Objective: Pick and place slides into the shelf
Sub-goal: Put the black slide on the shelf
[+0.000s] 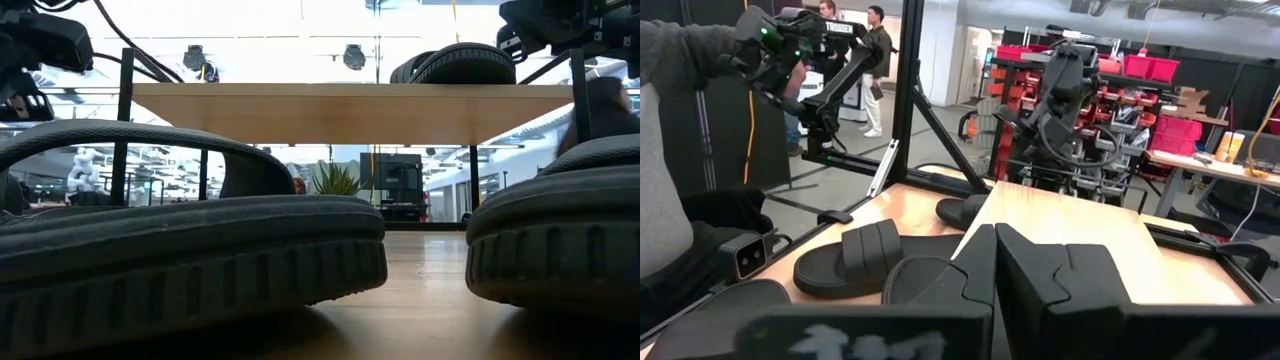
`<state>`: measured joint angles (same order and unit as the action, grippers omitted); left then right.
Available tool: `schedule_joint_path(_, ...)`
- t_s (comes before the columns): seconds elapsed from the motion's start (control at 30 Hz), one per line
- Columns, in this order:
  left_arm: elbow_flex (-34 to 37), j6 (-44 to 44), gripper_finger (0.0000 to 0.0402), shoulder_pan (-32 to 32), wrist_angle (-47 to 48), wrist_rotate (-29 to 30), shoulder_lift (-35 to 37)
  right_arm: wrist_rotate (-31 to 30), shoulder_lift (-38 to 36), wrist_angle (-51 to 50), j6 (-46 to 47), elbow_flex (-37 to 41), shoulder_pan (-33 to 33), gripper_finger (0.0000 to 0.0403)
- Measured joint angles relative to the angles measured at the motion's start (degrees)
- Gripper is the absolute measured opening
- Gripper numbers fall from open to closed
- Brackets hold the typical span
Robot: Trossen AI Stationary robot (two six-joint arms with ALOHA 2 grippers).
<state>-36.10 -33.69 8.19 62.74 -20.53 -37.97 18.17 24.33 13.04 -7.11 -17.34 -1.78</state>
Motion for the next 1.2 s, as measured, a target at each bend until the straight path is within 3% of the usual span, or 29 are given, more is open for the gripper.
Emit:
schedule_joint_path(0.23,0.0,-1.19,0.0116,3.77,-0.34,8.15,-2.96,0.0,1.24,-0.02,0.17,0.0,0.0,0.0)
schedule_joint_path(0.47,0.0,-4.33,0.024,5.98,-3.34,7.09,-4.01,0.0,1.54,-0.02,0.17,0.0,0.0,0.0)
schedule_joint_path(0.63,0.0,-6.15,0.0297,9.24,-7.89,6.35,-4.03,0.0,1.54,-0.02,0.2,0.0,0.0,0.0)
schedule_joint_path(0.83,-0.02,-7.55,0.0313,14.67,-8.94,10.96,-4.03,0.0,1.58,-0.02,0.2,0.0,0.0,0.0)
schedule_joint_path(1.2,-0.04,-10.95,0.028,25.94,-9.38,15.47,-8.02,0.0,1.6,-0.02,0.46,0.0,0.0,0.0)
